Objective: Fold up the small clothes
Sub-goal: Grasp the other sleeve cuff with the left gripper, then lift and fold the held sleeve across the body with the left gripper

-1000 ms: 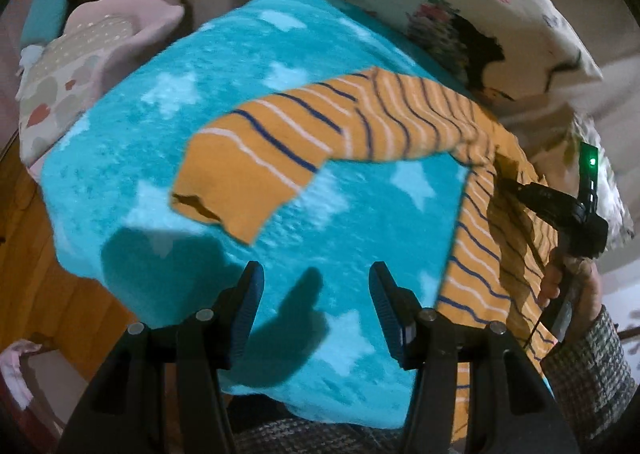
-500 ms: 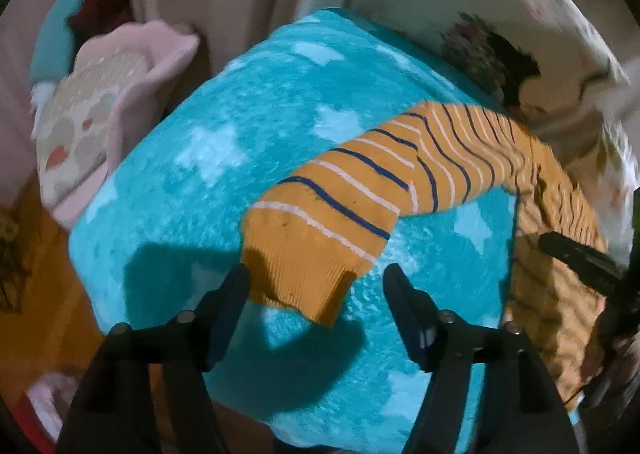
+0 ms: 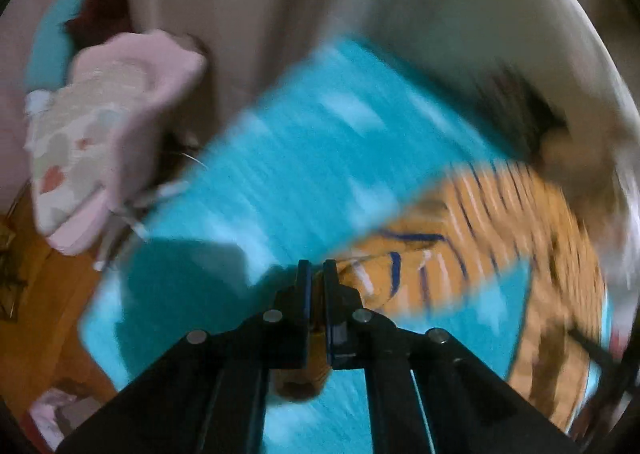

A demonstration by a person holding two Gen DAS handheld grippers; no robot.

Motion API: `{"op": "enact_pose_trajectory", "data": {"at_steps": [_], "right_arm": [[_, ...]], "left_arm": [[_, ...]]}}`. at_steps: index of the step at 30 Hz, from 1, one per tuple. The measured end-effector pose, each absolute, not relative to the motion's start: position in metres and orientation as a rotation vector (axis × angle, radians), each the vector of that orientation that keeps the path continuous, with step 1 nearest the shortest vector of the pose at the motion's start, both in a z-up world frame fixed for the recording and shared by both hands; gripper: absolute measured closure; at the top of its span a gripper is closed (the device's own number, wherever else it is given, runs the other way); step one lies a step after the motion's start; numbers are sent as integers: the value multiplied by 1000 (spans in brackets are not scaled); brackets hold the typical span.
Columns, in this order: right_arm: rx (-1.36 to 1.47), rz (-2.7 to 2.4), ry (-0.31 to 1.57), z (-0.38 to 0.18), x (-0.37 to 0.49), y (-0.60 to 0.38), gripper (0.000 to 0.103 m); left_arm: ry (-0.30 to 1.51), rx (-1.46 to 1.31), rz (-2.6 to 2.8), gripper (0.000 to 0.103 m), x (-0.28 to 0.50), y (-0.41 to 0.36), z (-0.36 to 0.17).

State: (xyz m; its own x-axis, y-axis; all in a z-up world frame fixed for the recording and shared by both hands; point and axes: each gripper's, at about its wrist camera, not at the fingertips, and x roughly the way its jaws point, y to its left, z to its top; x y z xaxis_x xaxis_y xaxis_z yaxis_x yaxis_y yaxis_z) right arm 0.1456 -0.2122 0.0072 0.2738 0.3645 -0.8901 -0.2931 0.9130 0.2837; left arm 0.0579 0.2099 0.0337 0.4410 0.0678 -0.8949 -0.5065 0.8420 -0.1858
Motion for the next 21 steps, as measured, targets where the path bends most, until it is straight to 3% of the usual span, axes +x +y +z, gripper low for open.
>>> {"op": "enact_pose_trajectory", "data": {"at_steps": [3, 5, 7, 9, 17, 19, 21], "right_arm": [[73, 432, 1220, 7, 144, -215, 51], [72, 422, 1223, 7, 142, -217, 51], [81, 421, 1222, 7, 140, -218, 51], [89, 418, 1220, 8, 139, -218, 51], [124, 412, 1213, 8, 138, -216, 51], [127, 414, 1201, 12, 137, -216, 51], [125, 415, 1188, 17, 136, -217, 51]], "left_arm": [[981, -555, 467, 97, 61, 250, 47], [950, -613, 484, 91, 56, 269, 56], [933, -610, 486, 60, 48, 270, 61], [939, -626, 462, 48, 33, 261, 60], [1111, -870, 303, 44, 10, 212, -16], [1069, -808, 324, 35, 17, 199, -9], [1057, -817, 316, 35, 28, 197, -9]]}}
